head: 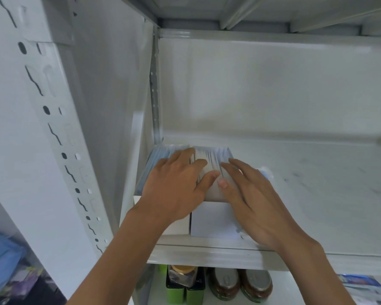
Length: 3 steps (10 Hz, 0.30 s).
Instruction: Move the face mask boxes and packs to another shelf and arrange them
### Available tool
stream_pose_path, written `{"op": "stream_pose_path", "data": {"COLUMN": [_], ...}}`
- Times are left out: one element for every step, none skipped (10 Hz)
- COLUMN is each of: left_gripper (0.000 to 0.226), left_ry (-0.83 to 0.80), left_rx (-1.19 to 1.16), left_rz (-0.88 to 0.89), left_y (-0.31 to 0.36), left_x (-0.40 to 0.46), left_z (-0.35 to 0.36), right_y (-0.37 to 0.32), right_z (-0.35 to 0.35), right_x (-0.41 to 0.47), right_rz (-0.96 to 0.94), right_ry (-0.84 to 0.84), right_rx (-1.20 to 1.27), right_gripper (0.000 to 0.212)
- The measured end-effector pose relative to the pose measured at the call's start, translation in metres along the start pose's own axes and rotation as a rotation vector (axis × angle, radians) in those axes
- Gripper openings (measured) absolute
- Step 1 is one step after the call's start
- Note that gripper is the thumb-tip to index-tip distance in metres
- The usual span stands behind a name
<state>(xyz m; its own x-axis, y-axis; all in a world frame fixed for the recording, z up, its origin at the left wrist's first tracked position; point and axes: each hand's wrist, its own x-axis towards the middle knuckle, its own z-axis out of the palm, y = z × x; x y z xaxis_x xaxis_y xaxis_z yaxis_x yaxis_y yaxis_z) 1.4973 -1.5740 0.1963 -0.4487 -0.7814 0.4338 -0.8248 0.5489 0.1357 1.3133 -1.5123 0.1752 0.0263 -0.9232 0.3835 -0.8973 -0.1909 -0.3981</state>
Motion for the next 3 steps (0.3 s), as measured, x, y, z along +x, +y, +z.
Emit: {"op": "stream_pose_path", "data": {"left_gripper": [0.082, 0.078, 0.062], "left_ry": [-0.065, 0.007, 0.142], "left_rx": [-0.010, 0.005, -0.028], "left_rz": [0.004, 0.029, 0.056], "left_y": [0.0001, -0.0018, -0.0013], "left_x": [0.0008, 0.0001, -0.0047], "left_z": [0.0012, 0.0012, -0.0042], "right_y": [-0.0019, -0.0018, -0.0046], "right_z": [-0.0003, 0.0006, -0.0029], "right_x": [0.0044, 0.0047, 0.0013], "right_rz": [0.032, 0.019, 0.071], "right_ry": [-0.088, -0.120, -0.039], "right_rx": [0.062, 0.108, 0.143], "right_gripper": [0.068, 0.065, 0.074]}}
